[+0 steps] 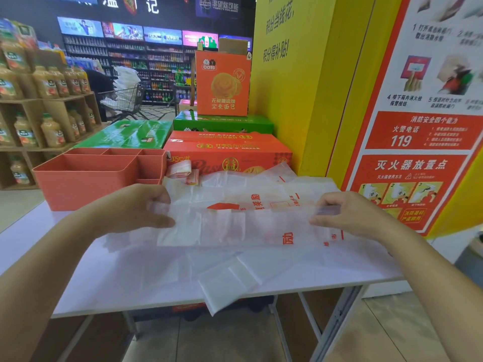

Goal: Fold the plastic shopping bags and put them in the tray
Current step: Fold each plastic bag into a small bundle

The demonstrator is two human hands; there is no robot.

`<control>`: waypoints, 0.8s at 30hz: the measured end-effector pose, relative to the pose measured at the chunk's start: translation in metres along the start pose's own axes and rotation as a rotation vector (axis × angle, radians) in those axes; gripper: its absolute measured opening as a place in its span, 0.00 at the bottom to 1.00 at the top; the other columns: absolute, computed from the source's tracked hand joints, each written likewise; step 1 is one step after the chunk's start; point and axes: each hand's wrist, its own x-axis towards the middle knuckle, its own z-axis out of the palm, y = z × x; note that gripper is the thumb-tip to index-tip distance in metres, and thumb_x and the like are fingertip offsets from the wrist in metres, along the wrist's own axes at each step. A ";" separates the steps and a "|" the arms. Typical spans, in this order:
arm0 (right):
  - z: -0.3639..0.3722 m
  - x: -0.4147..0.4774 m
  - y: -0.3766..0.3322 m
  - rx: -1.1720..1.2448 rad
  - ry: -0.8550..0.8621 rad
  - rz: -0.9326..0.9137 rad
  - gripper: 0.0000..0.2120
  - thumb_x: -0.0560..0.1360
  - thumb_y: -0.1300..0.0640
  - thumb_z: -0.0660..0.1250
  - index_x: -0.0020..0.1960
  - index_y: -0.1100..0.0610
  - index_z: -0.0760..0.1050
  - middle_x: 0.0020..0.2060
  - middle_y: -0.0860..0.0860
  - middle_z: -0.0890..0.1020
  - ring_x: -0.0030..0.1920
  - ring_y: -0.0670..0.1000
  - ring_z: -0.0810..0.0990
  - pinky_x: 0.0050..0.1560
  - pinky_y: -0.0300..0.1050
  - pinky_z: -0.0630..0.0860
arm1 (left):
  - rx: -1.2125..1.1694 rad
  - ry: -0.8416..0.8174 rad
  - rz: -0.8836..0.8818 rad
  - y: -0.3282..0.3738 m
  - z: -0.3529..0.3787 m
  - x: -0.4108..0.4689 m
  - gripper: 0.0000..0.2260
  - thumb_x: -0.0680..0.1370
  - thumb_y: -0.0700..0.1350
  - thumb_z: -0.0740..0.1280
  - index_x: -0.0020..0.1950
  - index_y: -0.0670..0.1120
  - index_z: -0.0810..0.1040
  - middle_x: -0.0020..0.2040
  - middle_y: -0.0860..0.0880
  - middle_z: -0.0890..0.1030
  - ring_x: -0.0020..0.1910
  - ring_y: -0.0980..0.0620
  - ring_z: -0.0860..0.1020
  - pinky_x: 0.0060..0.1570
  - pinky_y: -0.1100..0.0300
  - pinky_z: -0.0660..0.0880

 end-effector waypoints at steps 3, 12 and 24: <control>-0.009 -0.004 -0.002 -0.038 -0.110 0.026 0.27 0.67 0.25 0.67 0.43 0.48 0.83 0.38 0.48 0.83 0.40 0.45 0.80 0.46 0.46 0.75 | -0.112 -0.127 0.016 0.006 -0.006 -0.009 0.13 0.70 0.62 0.73 0.41 0.54 0.80 0.35 0.56 0.79 0.35 0.54 0.75 0.42 0.56 0.71; -0.022 -0.017 -0.019 -0.033 -0.302 0.037 0.12 0.78 0.44 0.70 0.37 0.38 0.84 0.37 0.36 0.83 0.37 0.34 0.79 0.47 0.40 0.69 | -0.091 -0.275 0.035 0.011 -0.009 -0.016 0.04 0.73 0.55 0.74 0.46 0.59 0.83 0.45 0.54 0.86 0.45 0.53 0.84 0.58 0.47 0.78; -0.006 -0.003 -0.016 -0.303 -0.163 -0.020 0.10 0.82 0.48 0.64 0.45 0.47 0.80 0.37 0.43 0.82 0.37 0.41 0.77 0.40 0.41 0.72 | 0.138 -0.194 -0.004 0.017 0.007 -0.004 0.04 0.81 0.50 0.66 0.47 0.54 0.79 0.39 0.61 0.85 0.39 0.58 0.83 0.51 0.49 0.80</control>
